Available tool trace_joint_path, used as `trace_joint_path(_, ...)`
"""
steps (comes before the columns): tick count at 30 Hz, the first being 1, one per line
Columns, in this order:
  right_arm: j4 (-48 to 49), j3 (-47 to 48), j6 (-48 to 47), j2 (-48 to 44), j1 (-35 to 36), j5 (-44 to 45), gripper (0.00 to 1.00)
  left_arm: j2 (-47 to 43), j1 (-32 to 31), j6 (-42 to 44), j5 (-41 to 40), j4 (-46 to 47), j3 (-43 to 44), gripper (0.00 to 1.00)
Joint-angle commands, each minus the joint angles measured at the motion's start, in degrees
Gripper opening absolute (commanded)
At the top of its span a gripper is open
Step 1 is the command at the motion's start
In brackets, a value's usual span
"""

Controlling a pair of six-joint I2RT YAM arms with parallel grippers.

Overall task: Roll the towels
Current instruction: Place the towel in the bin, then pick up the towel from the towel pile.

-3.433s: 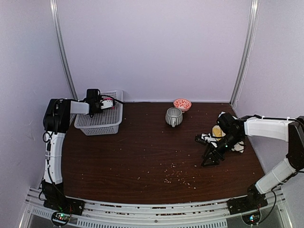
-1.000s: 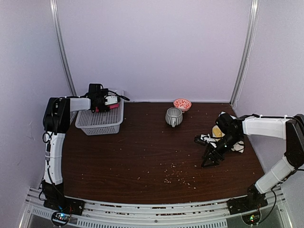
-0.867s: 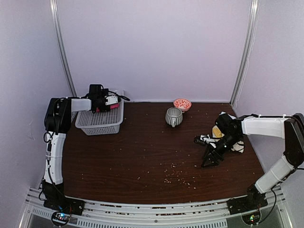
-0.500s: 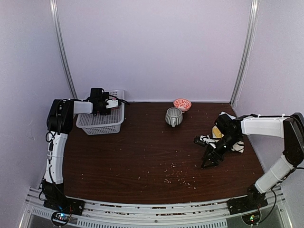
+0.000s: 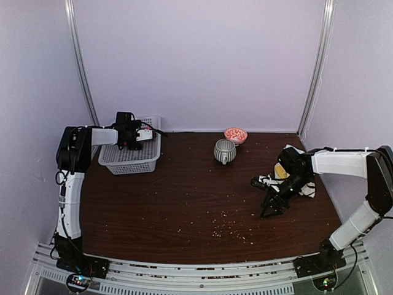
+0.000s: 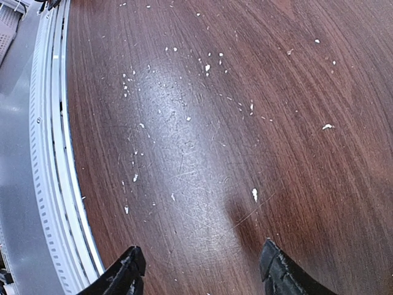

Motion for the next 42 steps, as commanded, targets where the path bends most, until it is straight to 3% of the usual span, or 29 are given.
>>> trace_joint_path(1, -1.6, 1.6, -1.1, -0.8, -0.3, -1.1, 0.66, -3.1, -0.3, -2.2, 2.4, -2.4, 0.4, 0.98)
trace_joint_path(11, -2.5, 2.0, -1.9, -0.5, -0.3, -1.6, 0.66, -5.7, -0.6, -4.0, 2.4, -8.0, 0.8, 0.98)
trace_joint_path(20, -3.1, 5.5, -0.2, -1.7, -0.8, -1.0, 0.67, -15.5, -3.3, -10.6, -4.6, -3.0, -4.4, 0.98)
trace_joint_path(29, 1.0, 17.6, 6.2, -1.8, -3.5, 3.7, 0.67, -32.2, -12.3, -30.3, -9.2, 3.7, -15.7, 0.98)
trace_joint_path(35, 13.0, 18.6, 19.5, -8.7, -7.1, 17.2, 0.71, -43.1, -15.2, -47.4, -5.7, 1.4, -21.0, 0.98)
trace_joint_path(36, 15.2, 18.1, 22.0, -10.3, -8.7, 19.1, 0.76, -44.9, -15.2, -51.0, -5.7, 1.8, -22.6, 0.98)
trace_joint_path(38, 20.0, 15.9, 27.7, -13.5, -11.3, 22.8, 0.99, -48.3, -15.2, -56.7, -4.0, 1.8, -24.9, 0.98)
trace_joint_path(42, 23.8, 11.7, 31.9, -16.5, -13.4, 33.3, 1.0, -56.2, -16.2, -66.3, 2.1, 3.1, -32.7, 0.98)
